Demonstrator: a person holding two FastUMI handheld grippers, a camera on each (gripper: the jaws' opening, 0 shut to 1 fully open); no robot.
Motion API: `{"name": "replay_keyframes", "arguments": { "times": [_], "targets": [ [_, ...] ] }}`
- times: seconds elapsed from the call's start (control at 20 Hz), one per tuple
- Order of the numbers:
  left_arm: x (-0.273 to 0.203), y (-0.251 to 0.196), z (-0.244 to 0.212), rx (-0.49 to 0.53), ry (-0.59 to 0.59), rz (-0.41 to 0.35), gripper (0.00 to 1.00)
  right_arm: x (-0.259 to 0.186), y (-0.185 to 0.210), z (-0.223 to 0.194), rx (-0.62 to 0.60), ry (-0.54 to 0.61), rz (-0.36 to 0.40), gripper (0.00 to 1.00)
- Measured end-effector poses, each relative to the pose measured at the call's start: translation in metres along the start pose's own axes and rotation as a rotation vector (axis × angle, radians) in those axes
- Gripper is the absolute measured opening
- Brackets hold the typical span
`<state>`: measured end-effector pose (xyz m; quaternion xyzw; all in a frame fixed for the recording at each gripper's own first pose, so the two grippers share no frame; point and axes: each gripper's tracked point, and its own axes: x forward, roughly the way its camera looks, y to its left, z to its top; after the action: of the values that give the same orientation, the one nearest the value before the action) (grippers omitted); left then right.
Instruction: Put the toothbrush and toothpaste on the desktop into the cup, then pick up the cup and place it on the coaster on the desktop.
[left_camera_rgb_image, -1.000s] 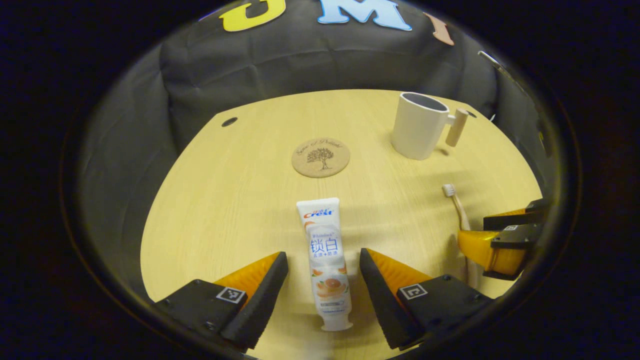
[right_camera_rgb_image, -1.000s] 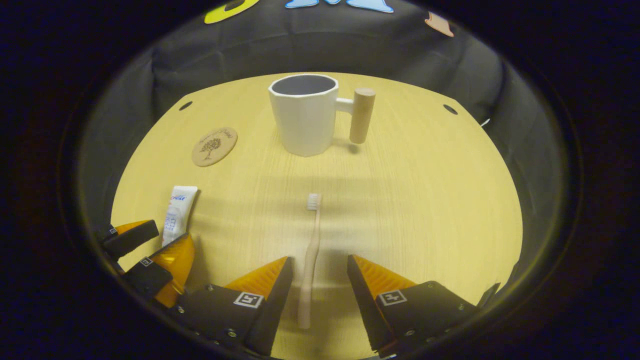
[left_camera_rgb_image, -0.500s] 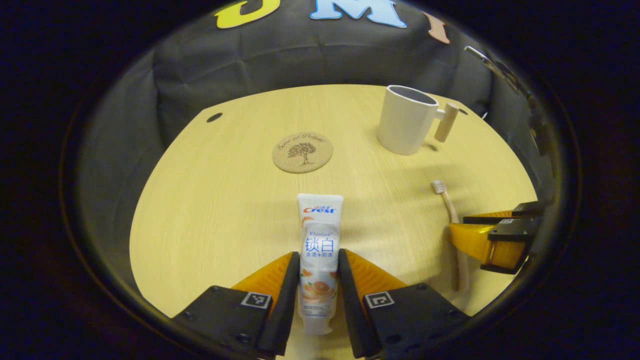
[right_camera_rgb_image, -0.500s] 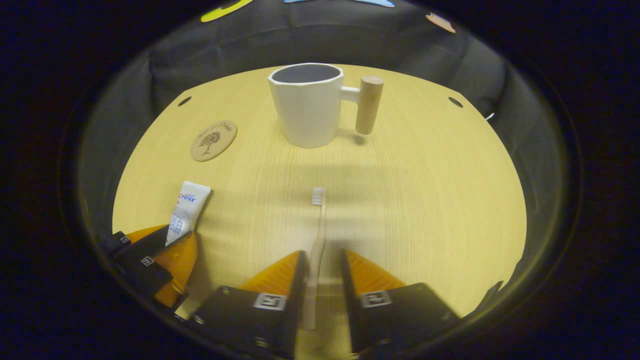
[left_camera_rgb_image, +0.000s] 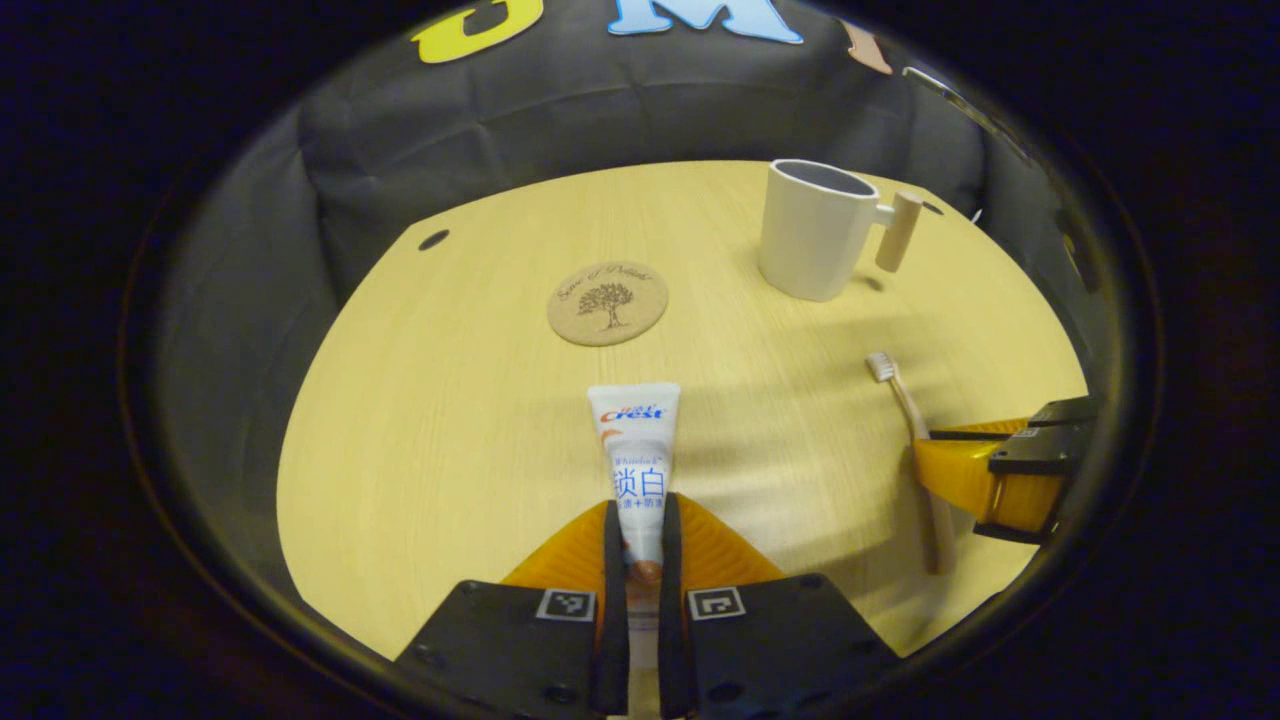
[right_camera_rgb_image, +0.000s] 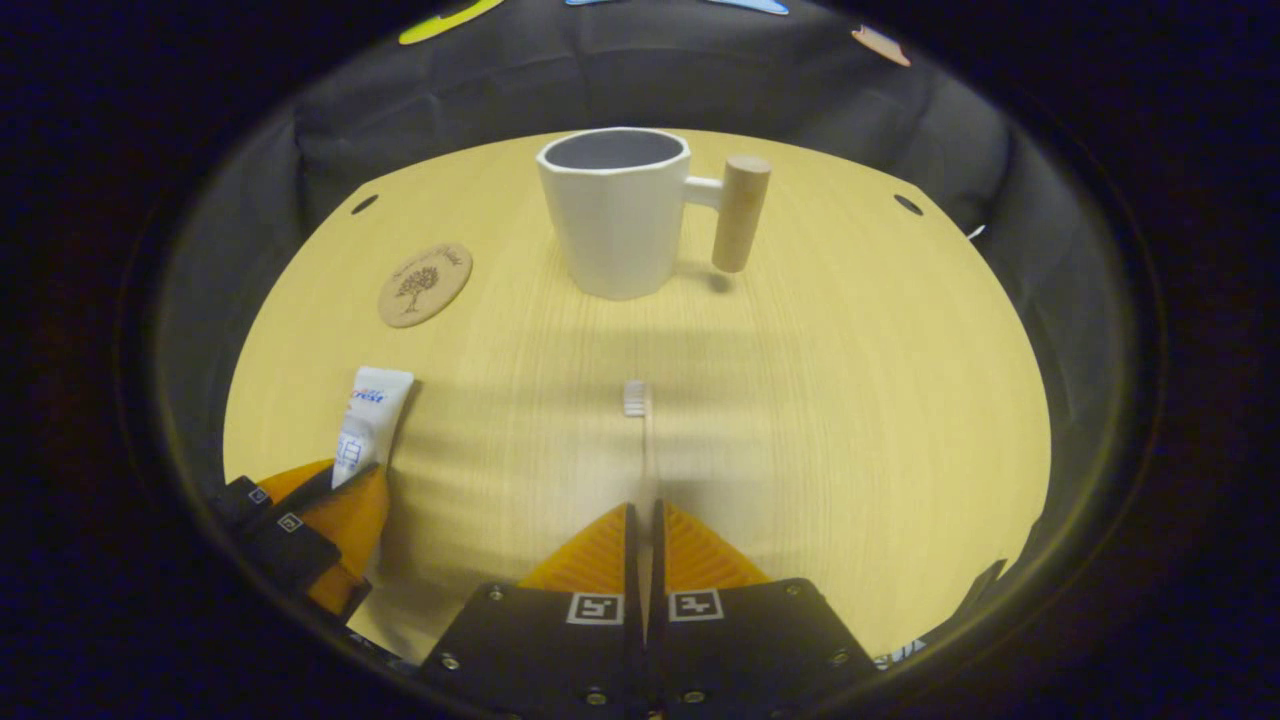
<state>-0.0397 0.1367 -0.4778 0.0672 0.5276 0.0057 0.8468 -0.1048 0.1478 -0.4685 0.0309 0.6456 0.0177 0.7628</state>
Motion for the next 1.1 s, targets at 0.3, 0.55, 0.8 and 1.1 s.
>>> {"name": "replay_keyframes", "arguments": {
  "times": [0.3, 0.55, 0.8, 1.1],
  "targets": [
    [-0.002, 0.003, 0.004, 0.006, -0.007, -0.005, 0.19, -0.007, -0.004, 0.009, 0.048, -0.020, 0.030, 0.02],
    [-0.013, 0.006, 0.022, -0.008, -0.048, -0.009, 0.19, -0.028, -0.009, 0.027, 0.088, -0.073, 0.057, 0.02],
    [-0.023, 0.011, 0.033, -0.032, -0.067, -0.012, 0.19, -0.063, -0.024, 0.059, 0.178, -0.163, 0.093, 0.02],
    [-0.033, 0.019, 0.043, -0.077, -0.085, -0.009, 0.19, -0.089, -0.051, 0.105, 0.284, -0.254, 0.100, 0.01]
  ]
}}
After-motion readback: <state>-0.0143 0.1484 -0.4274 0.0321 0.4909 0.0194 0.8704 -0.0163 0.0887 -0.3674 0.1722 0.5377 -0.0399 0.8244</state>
